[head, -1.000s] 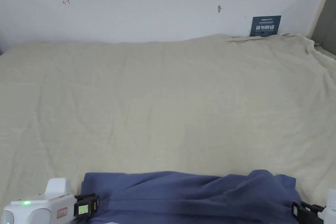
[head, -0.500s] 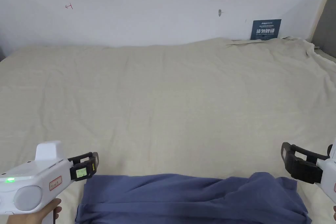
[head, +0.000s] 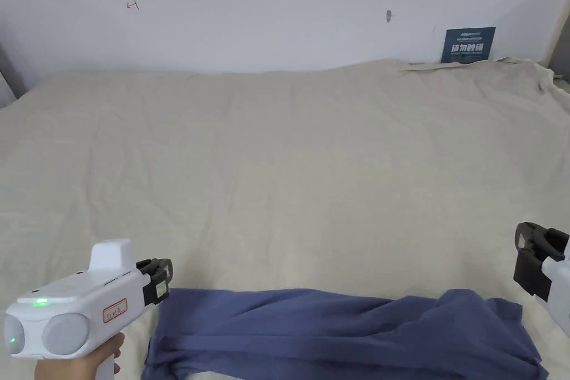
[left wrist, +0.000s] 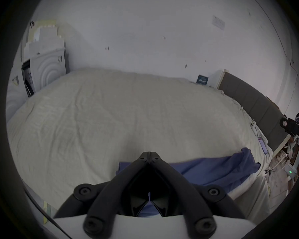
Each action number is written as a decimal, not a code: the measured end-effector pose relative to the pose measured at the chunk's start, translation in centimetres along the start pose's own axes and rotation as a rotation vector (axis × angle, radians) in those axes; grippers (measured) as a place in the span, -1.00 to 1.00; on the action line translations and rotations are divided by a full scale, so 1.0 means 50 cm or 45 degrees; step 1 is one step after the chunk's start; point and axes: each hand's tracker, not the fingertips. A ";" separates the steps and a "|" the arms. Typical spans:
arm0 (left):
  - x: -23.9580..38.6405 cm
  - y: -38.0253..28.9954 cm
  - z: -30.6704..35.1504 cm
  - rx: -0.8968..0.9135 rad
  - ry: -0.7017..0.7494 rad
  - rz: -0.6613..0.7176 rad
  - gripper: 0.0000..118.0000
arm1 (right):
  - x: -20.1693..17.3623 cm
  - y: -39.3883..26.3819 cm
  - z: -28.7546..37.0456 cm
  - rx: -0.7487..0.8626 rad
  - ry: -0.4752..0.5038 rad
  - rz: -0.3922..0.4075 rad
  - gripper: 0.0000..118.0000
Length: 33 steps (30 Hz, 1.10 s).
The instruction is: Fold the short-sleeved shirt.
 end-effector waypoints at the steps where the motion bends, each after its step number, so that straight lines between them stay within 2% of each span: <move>1: -0.010 0.000 -0.006 -0.041 -0.013 0.008 -1.00 | 0.000 -0.001 0.000 0.000 -0.001 -0.002 -1.00; 7: -0.096 -0.008 -0.047 -0.246 -0.191 0.166 -1.00 | 0.000 -0.007 -0.003 -0.022 -0.007 -0.007 -1.00; 16: -0.198 -0.030 -0.136 -0.461 -0.312 0.307 -1.00 | -0.002 -0.011 -0.011 -0.060 -0.034 0.008 -1.00; 17: -0.204 -0.032 -0.145 -0.478 -0.320 0.310 -0.94 | -0.002 -0.011 -0.012 -0.064 -0.037 0.009 -1.00; 18: -0.210 -0.035 -0.153 -0.487 -0.343 0.324 -0.80 | -0.002 -0.011 -0.014 -0.067 -0.038 0.009 -1.00; 20: -0.219 -0.040 -0.169 -0.514 -0.319 0.340 -0.18 | -0.003 -0.012 -0.017 -0.076 -0.040 0.009 -1.00; 21: -0.218 -0.044 -0.174 -0.522 -0.301 0.340 0.04 | -0.004 -0.012 -0.018 -0.080 -0.042 0.009 -1.00; 22: -0.217 -0.048 -0.179 -0.526 -0.279 0.328 0.13 | -0.004 -0.013 -0.019 -0.083 -0.043 0.009 -1.00; 30: -0.204 -0.070 -0.205 -0.548 -0.253 0.295 0.11 | 0.000 -0.016 -0.030 -0.110 -0.050 0.009 -1.00; 31: -0.202 -0.071 -0.206 -0.544 -0.251 0.288 0.07 | 0.002 -0.017 -0.031 -0.113 -0.049 0.006 -1.00; 33: -0.198 -0.067 -0.210 -0.551 -0.237 0.288 -0.19 | 0.003 -0.018 -0.033 -0.118 -0.050 0.003 -1.00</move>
